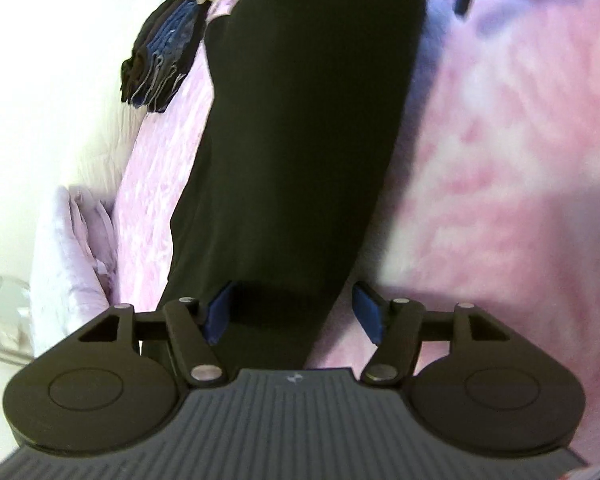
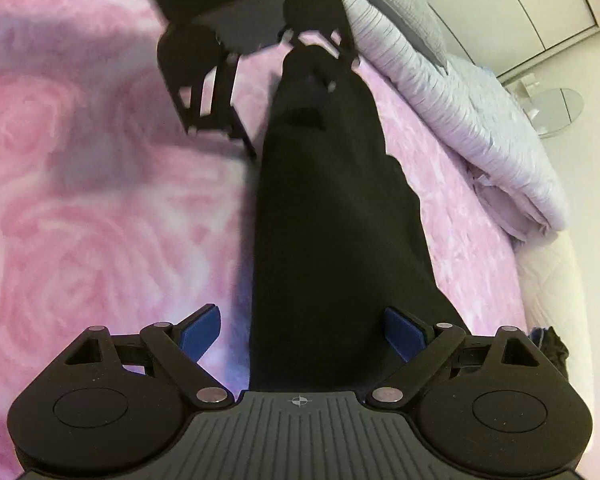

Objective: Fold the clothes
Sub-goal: 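Lift the black jacket bundle off the bed with both grippers, then carry the hanging jacket with both grippers toward the clothes pile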

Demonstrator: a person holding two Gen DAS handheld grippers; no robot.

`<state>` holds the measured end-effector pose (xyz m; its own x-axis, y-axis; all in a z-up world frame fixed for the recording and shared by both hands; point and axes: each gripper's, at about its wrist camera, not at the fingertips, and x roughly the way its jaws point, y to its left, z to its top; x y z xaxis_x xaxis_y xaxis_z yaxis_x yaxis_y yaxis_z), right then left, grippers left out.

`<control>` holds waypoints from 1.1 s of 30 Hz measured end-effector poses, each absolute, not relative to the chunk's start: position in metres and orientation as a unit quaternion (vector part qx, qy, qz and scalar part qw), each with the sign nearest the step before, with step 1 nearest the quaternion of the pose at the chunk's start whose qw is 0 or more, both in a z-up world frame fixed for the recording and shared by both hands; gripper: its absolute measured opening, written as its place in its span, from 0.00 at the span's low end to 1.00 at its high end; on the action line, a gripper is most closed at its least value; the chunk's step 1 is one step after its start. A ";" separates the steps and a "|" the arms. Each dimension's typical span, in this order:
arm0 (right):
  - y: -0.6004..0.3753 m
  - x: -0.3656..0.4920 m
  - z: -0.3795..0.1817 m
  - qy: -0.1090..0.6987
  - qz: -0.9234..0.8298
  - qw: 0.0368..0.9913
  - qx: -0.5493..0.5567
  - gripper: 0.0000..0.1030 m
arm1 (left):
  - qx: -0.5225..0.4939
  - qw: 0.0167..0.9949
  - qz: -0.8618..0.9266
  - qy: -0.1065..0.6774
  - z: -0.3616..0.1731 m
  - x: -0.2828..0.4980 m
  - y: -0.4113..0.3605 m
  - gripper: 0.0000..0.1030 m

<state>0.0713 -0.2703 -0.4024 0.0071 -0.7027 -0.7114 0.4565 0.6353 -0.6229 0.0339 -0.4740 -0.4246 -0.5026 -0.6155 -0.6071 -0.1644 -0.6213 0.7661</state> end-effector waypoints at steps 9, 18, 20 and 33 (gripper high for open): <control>-0.266 0.049 -0.454 0.622 -0.378 0.644 -0.234 0.74 | 0.496 0.181 -0.740 -0.417 -0.434 0.016 -0.504 0.61; -0.282 -0.011 -0.419 0.617 -0.384 0.659 -0.193 0.49 | 0.502 0.179 -0.748 -0.395 -0.418 -0.013 -0.464 0.58; -0.272 -0.009 -0.423 0.625 -0.380 0.650 -0.205 0.66 | 0.507 0.182 -0.742 -0.399 -0.426 -0.018 -0.455 0.58; -0.301 0.061 -0.475 0.638 -0.405 0.608 -0.243 0.88 | 0.491 0.158 -0.728 -0.452 -0.440 -0.012 -0.460 0.69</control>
